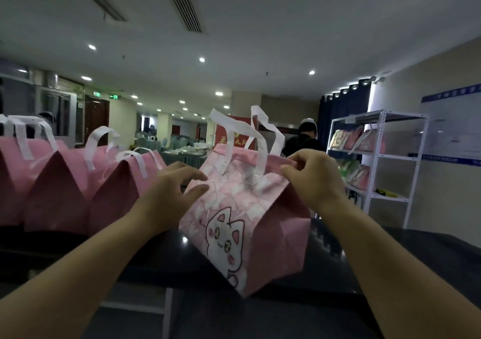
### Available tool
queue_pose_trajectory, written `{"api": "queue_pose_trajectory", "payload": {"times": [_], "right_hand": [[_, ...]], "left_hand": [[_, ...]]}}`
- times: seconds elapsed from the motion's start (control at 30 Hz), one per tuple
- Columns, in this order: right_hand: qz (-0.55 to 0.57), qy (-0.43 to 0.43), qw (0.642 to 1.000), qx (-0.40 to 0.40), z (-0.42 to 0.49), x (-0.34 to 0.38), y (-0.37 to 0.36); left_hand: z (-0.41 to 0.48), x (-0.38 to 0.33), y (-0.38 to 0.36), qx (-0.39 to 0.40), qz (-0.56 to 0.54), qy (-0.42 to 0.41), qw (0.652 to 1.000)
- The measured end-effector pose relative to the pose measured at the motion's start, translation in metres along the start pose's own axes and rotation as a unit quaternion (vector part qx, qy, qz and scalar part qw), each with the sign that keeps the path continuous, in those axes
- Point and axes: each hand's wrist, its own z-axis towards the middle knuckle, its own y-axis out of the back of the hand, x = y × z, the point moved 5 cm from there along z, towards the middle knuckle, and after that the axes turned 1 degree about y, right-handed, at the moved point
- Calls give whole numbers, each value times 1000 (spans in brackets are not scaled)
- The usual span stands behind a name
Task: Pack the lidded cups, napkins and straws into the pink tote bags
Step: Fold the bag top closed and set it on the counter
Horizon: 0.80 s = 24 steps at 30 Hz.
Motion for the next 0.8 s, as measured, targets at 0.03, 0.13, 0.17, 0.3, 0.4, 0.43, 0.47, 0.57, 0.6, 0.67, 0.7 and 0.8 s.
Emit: {"api": "queue_pose_trajectory", "payload": {"times": [0.03, 0.13, 0.17, 0.3, 0.4, 0.43, 0.47, 0.57, 0.6, 0.67, 0.7, 0.8], "right_hand": [[1, -9, 1000, 0, 2, 0, -8], [-3, -47, 999, 9, 0, -2, -35], [-2, -60, 998, 21, -2, -4, -45], [56, -54, 989, 127, -19, -9, -85], [134, -39, 970, 200, -30, -23, -96], [124, -36, 966, 223, -34, -31, -97], [100, -42, 963, 247, -40, -41, -99], [73, -98, 941, 317, -61, -67, -110], [79, -108, 935, 329, -67, -71, -115], [77, -107, 940, 316, -73, -72, -121], [78, -106, 945, 298, -73, -71, -124], [64, -99, 959, 260, -70, -59, -136]], "left_hand": [[0, -2, -9, 17, -22, 11, 1000], [-6, 1, -43, 97, -90, 82, 988], [-9, 4, -56, 122, -87, 103, 983], [-22, 19, -93, 158, -4, 121, 980], [-28, 33, -101, 130, -41, 161, 977], [-29, 37, -101, 121, -41, 174, 976], [-30, 39, -100, 117, -29, 183, 976], [-34, 44, -99, 106, 8, 200, 974], [-36, 44, -99, 99, 24, 204, 974], [-39, 43, -99, 82, 59, 208, 973], [-41, 44, -98, 74, 66, 209, 973], [-42, 52, -96, 52, 70, 209, 974]]}}
